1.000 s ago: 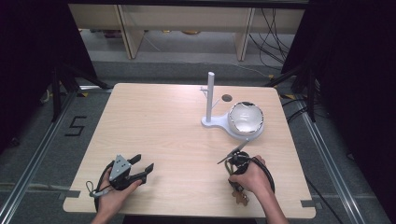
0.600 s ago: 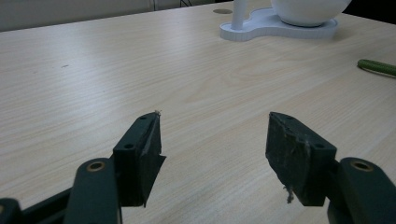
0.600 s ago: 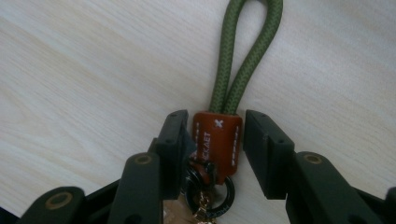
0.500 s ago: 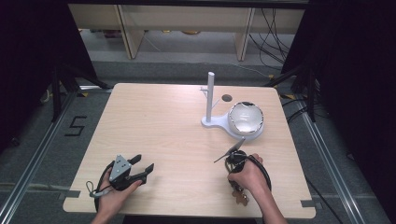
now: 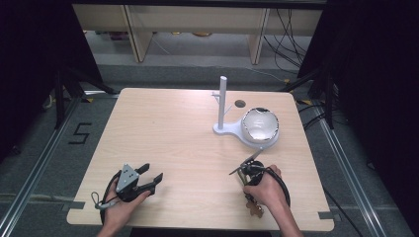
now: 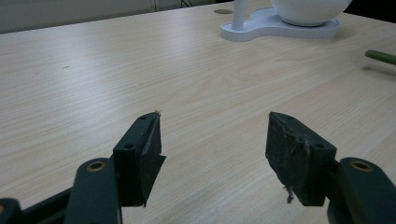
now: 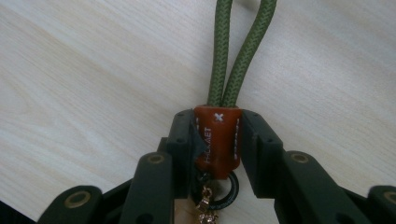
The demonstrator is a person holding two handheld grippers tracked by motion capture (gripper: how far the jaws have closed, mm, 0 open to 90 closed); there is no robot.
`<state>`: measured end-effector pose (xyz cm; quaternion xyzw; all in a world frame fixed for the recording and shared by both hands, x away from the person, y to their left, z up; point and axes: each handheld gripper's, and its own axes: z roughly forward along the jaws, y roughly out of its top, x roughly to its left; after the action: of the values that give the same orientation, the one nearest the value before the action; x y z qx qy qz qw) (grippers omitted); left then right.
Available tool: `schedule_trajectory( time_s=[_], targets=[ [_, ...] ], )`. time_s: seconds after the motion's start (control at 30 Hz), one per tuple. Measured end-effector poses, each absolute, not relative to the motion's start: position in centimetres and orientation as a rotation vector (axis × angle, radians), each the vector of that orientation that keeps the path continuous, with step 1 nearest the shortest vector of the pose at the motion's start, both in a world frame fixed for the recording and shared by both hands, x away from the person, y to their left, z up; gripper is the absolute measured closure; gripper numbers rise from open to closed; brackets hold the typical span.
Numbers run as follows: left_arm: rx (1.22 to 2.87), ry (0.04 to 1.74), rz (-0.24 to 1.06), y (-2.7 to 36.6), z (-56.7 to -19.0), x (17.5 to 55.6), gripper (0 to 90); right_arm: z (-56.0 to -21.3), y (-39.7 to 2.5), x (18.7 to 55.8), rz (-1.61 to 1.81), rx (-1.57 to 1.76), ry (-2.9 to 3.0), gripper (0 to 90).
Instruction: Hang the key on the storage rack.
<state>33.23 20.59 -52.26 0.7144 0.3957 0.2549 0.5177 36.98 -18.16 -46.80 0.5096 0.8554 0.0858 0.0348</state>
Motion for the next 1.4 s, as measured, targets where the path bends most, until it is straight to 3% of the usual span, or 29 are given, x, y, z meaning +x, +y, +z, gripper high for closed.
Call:
schedule_trajectory(
  time_s=[0.37, 0.9, 1.4],
  targets=[
    [1.713, 0.945, 0.621, 20.6, -52.3, 33.2, 35.6, -45.9, -19.6, 35.6, 0.448, 1.629, 2.556, 67.9],
    [1.714, 0.945, 0.624, 20.6, -52.3, 33.1, 35.6, -46.5, -21.2, 33.4, 0.855, 1.467, 2.449, 67.9],
    [1.712, 0.948, 0.624, 20.6, -52.3, 33.1, 35.6, -47.5, -21.6, 31.9, 0.982, 1.384, 2.287, 67.9]
  ],
)
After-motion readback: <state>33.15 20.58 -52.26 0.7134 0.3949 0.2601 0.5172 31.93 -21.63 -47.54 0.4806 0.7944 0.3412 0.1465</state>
